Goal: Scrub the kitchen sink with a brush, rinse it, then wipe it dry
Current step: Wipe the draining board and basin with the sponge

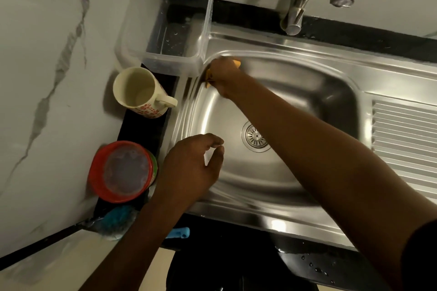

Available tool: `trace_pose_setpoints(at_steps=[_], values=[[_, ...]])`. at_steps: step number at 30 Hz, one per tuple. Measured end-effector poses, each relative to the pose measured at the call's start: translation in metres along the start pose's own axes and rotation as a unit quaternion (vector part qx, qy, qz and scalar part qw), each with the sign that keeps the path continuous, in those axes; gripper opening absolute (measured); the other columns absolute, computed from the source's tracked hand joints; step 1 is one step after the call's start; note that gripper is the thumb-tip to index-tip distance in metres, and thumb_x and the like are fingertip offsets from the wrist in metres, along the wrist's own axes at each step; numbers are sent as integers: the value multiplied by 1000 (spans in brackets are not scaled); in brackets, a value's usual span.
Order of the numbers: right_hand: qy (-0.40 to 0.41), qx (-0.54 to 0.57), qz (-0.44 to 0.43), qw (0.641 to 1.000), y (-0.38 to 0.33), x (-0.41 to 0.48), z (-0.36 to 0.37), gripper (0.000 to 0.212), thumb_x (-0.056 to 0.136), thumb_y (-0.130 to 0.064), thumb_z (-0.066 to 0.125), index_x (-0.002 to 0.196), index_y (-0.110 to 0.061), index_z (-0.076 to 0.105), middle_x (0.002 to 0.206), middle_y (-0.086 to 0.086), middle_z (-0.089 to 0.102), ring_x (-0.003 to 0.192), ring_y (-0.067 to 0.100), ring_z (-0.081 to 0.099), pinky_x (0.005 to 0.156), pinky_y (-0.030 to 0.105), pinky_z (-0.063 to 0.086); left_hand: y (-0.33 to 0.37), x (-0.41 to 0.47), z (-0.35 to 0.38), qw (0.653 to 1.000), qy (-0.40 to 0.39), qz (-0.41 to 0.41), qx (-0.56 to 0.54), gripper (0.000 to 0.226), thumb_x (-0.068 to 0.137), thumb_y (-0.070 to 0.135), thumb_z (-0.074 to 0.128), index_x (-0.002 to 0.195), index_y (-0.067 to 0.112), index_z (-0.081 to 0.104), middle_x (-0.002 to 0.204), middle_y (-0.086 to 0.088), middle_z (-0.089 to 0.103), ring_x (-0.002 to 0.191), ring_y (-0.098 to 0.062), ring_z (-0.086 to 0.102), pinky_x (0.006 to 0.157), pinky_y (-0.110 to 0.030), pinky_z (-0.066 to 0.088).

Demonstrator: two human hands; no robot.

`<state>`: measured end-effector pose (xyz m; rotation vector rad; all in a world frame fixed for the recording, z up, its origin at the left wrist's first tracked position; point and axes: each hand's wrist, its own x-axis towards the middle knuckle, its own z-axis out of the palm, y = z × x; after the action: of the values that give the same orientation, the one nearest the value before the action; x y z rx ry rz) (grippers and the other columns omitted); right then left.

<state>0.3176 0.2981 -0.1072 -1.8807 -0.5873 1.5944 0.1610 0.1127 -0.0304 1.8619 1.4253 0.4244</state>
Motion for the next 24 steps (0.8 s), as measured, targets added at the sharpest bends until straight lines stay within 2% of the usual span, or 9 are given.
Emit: trace_pose_setpoints(at_steps=[3, 5, 7, 9, 11, 14, 17, 19, 24], values=[[-22, -111, -76, 991, 12, -14, -2, 36, 91, 13, 55, 124, 2, 46, 129, 37, 56, 116, 51, 61, 98, 53, 55, -4, -3, -2, 1000, -3, 5, 17, 23, 99, 34, 66, 118, 26, 75, 111, 11, 76, 96, -5, 67, 89, -30, 57], [-47, -185, -100, 977, 28, -15, 0, 46, 90, 13, 60, 124, -5, 34, 122, 23, 55, 108, 36, 64, 93, 46, 59, -8, -6, -1, 1000, -9, 6, 28, 28, 99, 39, 62, 120, 27, 74, 113, 12, 75, 101, -6, 68, 94, -31, 56], [-92, -243, -144, 955, 43, -8, 0, 63, 93, 11, 61, 142, -4, 23, 130, 20, 51, 109, 30, 62, 90, 38, 60, -10, -9, 0, 1000, -12, 0, 27, 29, 99, 39, 60, 121, 27, 74, 114, 12, 75, 102, -6, 68, 94, -29, 56], [-163, -284, -159, 931, 60, -15, 2, 70, 105, 1, 49, 156, -3, 0, 130, 20, 51, 95, 20, 60, 76, 20, 58, -9, -12, 0, 1000, -11, -3, 24, 32, 98, 42, 57, 120, 26, 74, 112, 13, 75, 98, -6, 68, 92, -29, 57], [-205, -329, -136, 912, 75, -25, 5, 67, 112, -12, 38, 159, -1, -8, 129, 19, 57, 93, 17, 62, 75, 16, 55, -8, -16, 1, 1000, -12, -5, 28, 33, 98, 42, 56, 120, 26, 75, 112, 13, 75, 96, -6, 68, 91, -29, 57], [-243, -375, -128, 885, 87, -42, 5, 69, 111, -11, 41, 162, 4, -2, 137, 16, 60, 119, 29, 63, 101, 35, 54, -7, -21, 2, 999, -13, -2, 34, 23, 101, 32, 62, 118, 24, 75, 109, 12, 75, 98, -4, 67, 90, -28, 57], [-256, -443, -134, 849, 97, -68, 5, 58, 106, -4, 50, 153, 17, 22, 126, 22, 62, 115, 37, 62, 97, 39, 50, -7, -26, 2, 999, -9, -6, 32, 20, 99, 27, 65, 117, 24, 74, 105, 12, 74, 94, -3, 67, 86, -28, 58], [-288, -491, -175, 804, 111, -81, 5, 67, 105, -9, 56, 152, 18, 16, 119, 28, 66, 105, 42, 66, 93, 47, 54, -5, -28, 1, 1000, 3, -9, 25, 21, 97, 23, 66, 117, 23, 74, 105, 11, 75, 94, -3, 68, 86, -25, 58], [-386, -532, -153, 738, 125, -110, -8, 25, 110, -11, 45, 122, 3, 61, 106, 13, 58, 92, 22, 53, 79, 26, 40, -1, -28, 1, 1000, 11, -14, 26, 24, 93, 12, 69, 113, 22, 77, 99, 8, 77, 87, -2, 69, 81, -13, 55]])
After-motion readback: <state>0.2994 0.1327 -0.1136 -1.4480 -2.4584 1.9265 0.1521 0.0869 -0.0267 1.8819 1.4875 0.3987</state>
